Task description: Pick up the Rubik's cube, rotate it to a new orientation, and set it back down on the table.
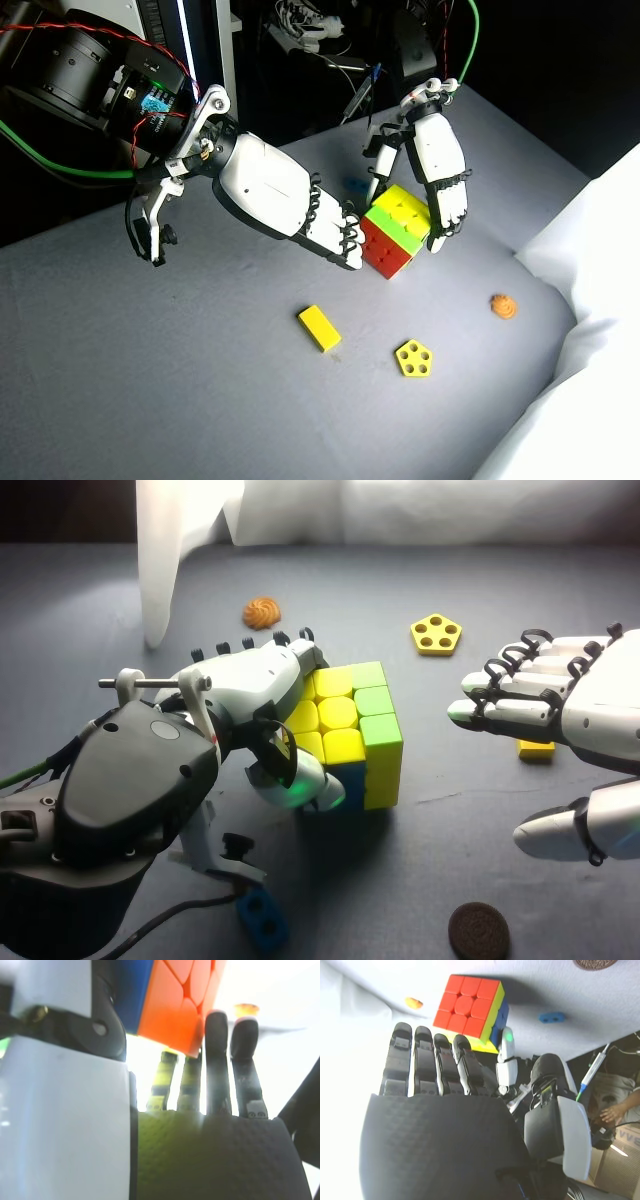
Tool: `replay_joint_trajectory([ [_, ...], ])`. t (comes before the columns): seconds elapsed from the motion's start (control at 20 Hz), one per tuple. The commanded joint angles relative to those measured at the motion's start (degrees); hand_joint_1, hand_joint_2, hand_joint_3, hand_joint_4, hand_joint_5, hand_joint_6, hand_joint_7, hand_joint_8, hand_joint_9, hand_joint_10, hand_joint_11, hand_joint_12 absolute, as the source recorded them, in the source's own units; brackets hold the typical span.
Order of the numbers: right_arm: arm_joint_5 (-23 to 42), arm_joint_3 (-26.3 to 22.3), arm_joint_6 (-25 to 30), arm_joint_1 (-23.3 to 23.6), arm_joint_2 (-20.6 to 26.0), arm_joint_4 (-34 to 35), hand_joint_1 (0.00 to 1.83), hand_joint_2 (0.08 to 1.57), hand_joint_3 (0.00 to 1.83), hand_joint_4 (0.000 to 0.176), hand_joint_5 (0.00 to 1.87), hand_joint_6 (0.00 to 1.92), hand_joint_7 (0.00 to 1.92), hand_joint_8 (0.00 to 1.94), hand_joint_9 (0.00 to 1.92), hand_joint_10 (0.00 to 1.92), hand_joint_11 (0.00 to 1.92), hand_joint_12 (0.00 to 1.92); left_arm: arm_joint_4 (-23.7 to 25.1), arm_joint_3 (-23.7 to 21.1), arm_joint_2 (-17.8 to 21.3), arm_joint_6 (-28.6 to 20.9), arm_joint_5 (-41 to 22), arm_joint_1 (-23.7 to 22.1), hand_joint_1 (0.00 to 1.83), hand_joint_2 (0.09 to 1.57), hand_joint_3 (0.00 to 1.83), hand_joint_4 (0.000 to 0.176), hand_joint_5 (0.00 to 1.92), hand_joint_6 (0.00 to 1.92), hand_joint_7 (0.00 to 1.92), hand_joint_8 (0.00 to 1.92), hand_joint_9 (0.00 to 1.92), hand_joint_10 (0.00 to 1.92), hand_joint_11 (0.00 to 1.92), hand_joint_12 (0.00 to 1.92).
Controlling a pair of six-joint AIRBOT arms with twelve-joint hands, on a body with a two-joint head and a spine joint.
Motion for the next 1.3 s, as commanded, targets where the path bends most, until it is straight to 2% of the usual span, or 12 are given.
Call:
replay_joint_trajectory([
  [0.0, 4.54, -0.2, -0.08, 0.78, 0.16, -0.31, 0.04, 1.19, 0.0, 0.0, 0.0, 0.0, 0.0, 0.0, 0.0, 0.0, 0.0, 0.0, 3.95, -0.16, 0.13, -0.6, -2.23, -0.14, 0.99, 1.18, 0.0, 0.0, 0.31, 0.6, 0.24, 1.04, 0.25, 1.33, 0.11, 1.75],
  [0.05, 4.54, -0.2, -0.09, 0.78, 0.15, -0.31, 0.04, 1.19, 0.0, 0.0, 0.0, 0.0, 0.0, 0.0, 0.0, 0.0, 0.0, 0.0, 3.95, -0.18, 0.13, -0.6, -2.23, -0.12, 0.89, 1.18, 0.0, 0.0, 0.31, 0.34, 0.34, 0.62, 0.27, 1.03, 0.05, 1.6],
  [0.15, 4.49, -0.21, -0.1, 0.78, 0.15, -0.32, 0.06, 1.19, 0.0, 0.0, 0.0, 0.0, 0.0, 0.0, 0.0, 0.0, 0.0, 0.0, 3.95, -0.35, 0.14, -0.6, -2.27, -0.11, 0.85, 1.14, 0.0, 0.0, 0.33, 0.08, 0.43, 0.12, 0.32, 0.5, 0.01, 1.37],
  [0.25, 4.49, -0.24, -0.11, 0.78, 0.14, -0.32, 0.04, 1.19, 0.0, 0.0, 0.0, 0.0, 0.0, 0.0, 0.0, 0.0, 0.0, 0.0, 3.86, -0.6, 0.14, -0.61, -2.86, -0.05, 0.88, 1.01, 0.0, 0.0, 0.25, 0.0, 0.31, 0.0, 0.3, 0.1, 0.0, 1.06],
  [0.35, 4.49, -0.26, -0.11, 0.78, 0.14, -0.32, 0.04, 1.19, 0.0, 0.0, 0.0, 0.0, 0.0, 0.0, 0.0, 0.0, 0.0, 0.0, 3.9, -0.94, 0.16, -0.93, -3.39, 0.21, 0.79, 0.97, 0.0, 0.004, 0.07, 0.0, 0.13, 0.0, 0.16, 0.01, 0.0, 0.68],
  [0.4, 4.49, -0.27, -0.11, 0.78, 0.14, -0.32, 0.05, 1.19, 0.0, 0.0, 0.0, 0.0, 0.0, 0.0, 0.0, 0.0, 0.0, 0.0, 3.92, -1.15, 0.19, -1.07, -3.72, 0.37, 0.73, 0.94, 0.0, 0.02, 0.01, 0.0, 0.03, 0.0, 0.06, 0.01, 0.0, 0.4],
  [0.5, 4.49, -0.28, -0.11, 0.78, 0.14, -0.32, 0.05, 1.2, 0.0, 0.0, 0.0, 0.0, 0.0, 0.0, 0.0, 0.0, 0.0, 0.0, 4.0, -1.42, 0.21, -1.3, -4.08, 0.61, 0.71, 0.9, 0.0, 0.046, 0.0, 0.0, 0.0, 0.0, 0.0, 0.0, 0.0, 0.04],
  [0.65, 4.49, -0.28, -0.11, 0.78, 0.13, -0.32, 0.03, 1.21, 0.01, 0.0, 0.0, 0.0, 0.0, 0.0, 0.0, 0.0, 0.0, 0.0, 4.09, -1.69, 0.36, -1.45, -4.16, 0.72, 0.61, 0.86, 0.0, 0.068, 0.0, 0.0, 0.0, 0.0, 0.0, 0.0, 0.0, 0.0],
  [0.85, 4.49, -0.3, -0.11, 0.78, 0.13, -0.32, 0.06, 1.2, 0.0, 0.0, 0.0, 0.0, 0.0, 0.0, 0.0, 0.0, 0.0, 0.0, 4.84, -2.26, 0.81, -1.34, -4.35, 0.33, 0.62, 0.85, 0.0, 0.072, 0.0, 0.0, 0.0, 0.0, 0.0, 0.0, 0.0, 0.0],
  [1.05, 4.49, -0.3, -0.11, 0.78, 0.13, -0.32, 0.03, 1.19, 0.0, 0.0, 0.0, 0.0, 0.0, 0.0, 0.0, 0.0, 0.0, 0.0, 5.07, -3.13, 2.21, 3.54, -3.57, -2.35, 0.62, 0.84, 0.0, 0.058, 0.0, 0.0, 0.0, 0.0, 0.0, 0.0, 0.07, 0.04],
  [1.15, 4.49, -0.3, -0.11, 0.78, 0.13, -0.32, 0.06, 1.18, 0.0, 0.0, 0.0, 0.0, 0.0, 0.0, 0.0, 0.0, 0.0, 0.0, 5.24, -3.22, 3.65, 8.12, 0.46, -4.59, 0.66, 0.84, 0.02, 0.045, 0.0, 0.0, 0.0, 0.0, 0.0, 0.0, 0.0, 0.38],
  [1.25, 4.49, -0.3, -0.11, 0.77, 0.13, -0.32, 0.07, 1.18, 0.0, 0.0, 0.0, 0.0, 0.0, 0.0, 0.0, 0.0, 0.0, 0.0, 8.57, -3.26, 5.18, 10.12, 5.37, -6.5, 0.62, 0.86, 0.02, 0.043, 0.0, 0.0, 0.0, 0.0, 0.0, 0.0, 0.0, 0.36],
])
